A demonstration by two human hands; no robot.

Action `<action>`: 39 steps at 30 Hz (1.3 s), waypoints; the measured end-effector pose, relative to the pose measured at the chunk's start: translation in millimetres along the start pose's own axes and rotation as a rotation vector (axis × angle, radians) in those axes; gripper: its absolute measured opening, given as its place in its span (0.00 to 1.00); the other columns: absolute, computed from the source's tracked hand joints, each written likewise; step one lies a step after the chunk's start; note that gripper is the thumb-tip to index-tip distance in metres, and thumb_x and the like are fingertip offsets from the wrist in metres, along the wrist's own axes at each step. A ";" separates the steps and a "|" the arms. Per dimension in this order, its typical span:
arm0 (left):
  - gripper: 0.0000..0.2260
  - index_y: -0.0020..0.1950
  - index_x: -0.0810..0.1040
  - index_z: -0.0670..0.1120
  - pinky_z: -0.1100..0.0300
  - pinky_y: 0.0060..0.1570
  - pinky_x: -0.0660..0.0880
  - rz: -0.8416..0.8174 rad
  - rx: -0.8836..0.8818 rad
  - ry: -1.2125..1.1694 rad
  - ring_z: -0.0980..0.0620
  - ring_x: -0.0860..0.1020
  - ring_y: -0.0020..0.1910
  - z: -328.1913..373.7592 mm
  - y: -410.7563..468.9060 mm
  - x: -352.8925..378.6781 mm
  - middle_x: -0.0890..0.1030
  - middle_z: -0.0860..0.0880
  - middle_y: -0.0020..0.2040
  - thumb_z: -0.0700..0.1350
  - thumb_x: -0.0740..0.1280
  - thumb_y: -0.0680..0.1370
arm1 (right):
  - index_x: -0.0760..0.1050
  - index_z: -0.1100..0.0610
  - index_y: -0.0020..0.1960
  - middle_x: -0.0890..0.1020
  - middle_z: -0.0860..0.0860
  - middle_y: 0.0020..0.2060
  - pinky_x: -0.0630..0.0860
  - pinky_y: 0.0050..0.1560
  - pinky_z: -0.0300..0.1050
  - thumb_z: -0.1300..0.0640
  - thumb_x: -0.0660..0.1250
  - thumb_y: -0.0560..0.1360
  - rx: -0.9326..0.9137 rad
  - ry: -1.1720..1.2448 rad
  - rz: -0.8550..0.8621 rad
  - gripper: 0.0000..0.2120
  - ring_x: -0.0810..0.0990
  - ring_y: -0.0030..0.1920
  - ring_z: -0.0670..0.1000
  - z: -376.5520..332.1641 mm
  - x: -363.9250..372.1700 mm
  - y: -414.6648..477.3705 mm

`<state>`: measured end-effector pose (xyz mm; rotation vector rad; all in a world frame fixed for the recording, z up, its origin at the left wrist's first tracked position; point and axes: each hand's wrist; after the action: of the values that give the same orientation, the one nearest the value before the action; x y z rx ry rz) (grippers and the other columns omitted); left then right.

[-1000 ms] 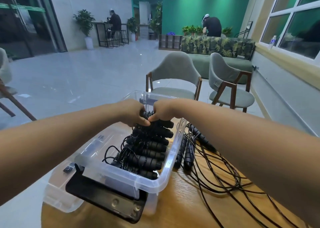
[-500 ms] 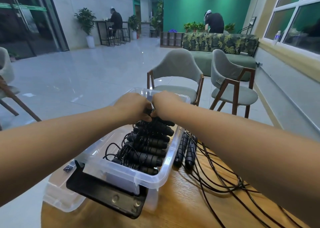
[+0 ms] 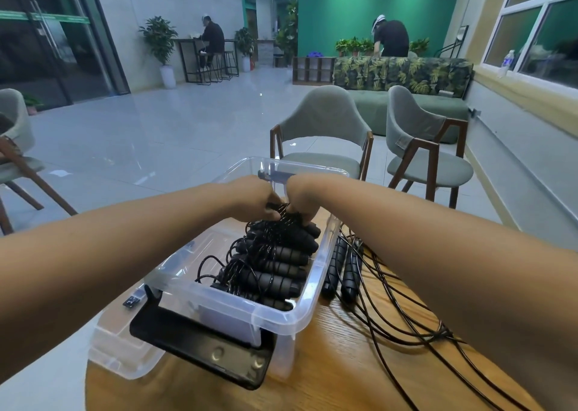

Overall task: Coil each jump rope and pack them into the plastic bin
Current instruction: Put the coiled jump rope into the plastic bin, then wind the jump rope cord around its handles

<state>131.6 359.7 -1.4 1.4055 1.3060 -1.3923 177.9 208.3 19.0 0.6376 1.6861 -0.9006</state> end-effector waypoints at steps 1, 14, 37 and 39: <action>0.16 0.66 0.82 0.52 0.54 0.53 0.76 -0.007 0.002 0.008 0.43 0.80 0.56 2.7 -0.5 -0.3 0.85 0.48 0.54 0.57 0.66 0.82 | 0.80 0.61 0.57 0.78 0.50 0.37 0.72 0.32 0.42 0.61 0.74 0.80 0.000 0.010 -0.009 0.08 0.76 0.33 0.48 1.0 1.2 0.3; 0.15 0.70 0.79 0.55 0.54 0.65 0.74 0.123 0.022 -0.176 0.49 0.79 0.64 16.7 -35.8 -37.4 0.83 0.53 0.66 0.51 0.68 0.82 | 0.84 0.60 0.56 0.87 0.55 0.47 0.80 0.48 0.50 0.59 0.65 0.82 -0.124 -0.188 0.078 0.10 0.86 0.49 0.58 8.0 -20.6 -36.7; 0.10 0.62 0.82 0.53 0.62 0.53 0.79 0.219 0.353 -0.634 0.61 0.81 0.52 337.9 -65.9 -72.7 0.84 0.57 0.53 0.51 0.71 0.81 | 0.81 0.47 0.66 0.86 0.45 0.57 0.81 0.62 0.47 0.49 0.69 0.84 0.134 0.270 0.322 0.12 0.83 0.56 0.42 218.0 21.8 -375.0; 0.11 0.63 0.82 0.53 0.70 0.47 0.75 0.195 0.394 -0.624 0.66 0.79 0.50 367.6 -67.4 -66.4 0.83 0.60 0.52 0.51 0.71 0.81 | 0.81 0.47 0.67 0.85 0.44 0.57 0.81 0.63 0.51 0.48 0.69 0.84 0.198 0.274 0.328 0.12 0.83 0.57 0.44 236.4 36.7 -403.3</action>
<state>-4.9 6.8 27.5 1.1494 0.4994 -1.8163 -17.3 -216.9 50.1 1.1801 1.6749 -0.7730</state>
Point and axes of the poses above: each hand's wrist, its own y-axis towards the middle knuckle, its own x-axis out of the palm, z = x × y
